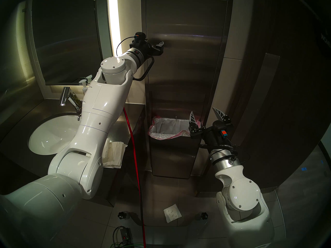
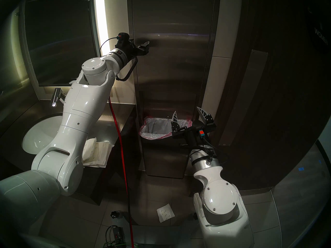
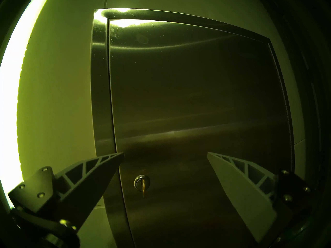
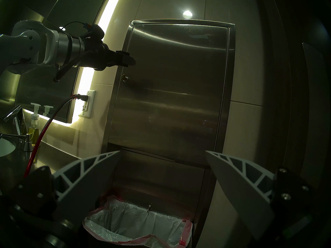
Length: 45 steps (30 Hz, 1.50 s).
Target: Twist key and close towel dispenser
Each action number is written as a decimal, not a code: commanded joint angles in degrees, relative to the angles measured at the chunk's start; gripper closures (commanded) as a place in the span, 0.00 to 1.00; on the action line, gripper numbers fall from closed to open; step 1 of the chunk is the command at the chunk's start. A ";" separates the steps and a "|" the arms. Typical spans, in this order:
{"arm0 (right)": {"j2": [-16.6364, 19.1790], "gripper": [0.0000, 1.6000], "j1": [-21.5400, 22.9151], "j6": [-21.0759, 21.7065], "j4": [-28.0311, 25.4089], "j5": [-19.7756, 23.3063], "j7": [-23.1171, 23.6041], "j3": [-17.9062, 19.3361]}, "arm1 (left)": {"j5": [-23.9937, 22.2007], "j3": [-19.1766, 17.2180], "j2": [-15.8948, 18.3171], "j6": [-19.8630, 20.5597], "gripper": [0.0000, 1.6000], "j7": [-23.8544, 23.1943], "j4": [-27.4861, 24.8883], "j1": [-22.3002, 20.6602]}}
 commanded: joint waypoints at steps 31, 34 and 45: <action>0.62 0.00 0.54 0.07 -0.95 0.30 -0.68 -0.12 | 0.96 1.20 -2.27 0.27 0.36 2.39 5.25 -3.94; 0.69 0.00 0.55 0.09 -0.96 0.33 -0.74 -0.15 | 1.14 1.20 -2.39 0.17 0.60 2.23 5.38 -3.76; 0.89 0.00 0.58 0.11 -0.95 0.43 -0.93 -0.23 | 0.56 0.58 -2.96 0.53 0.85 1.73 6.30 -4.20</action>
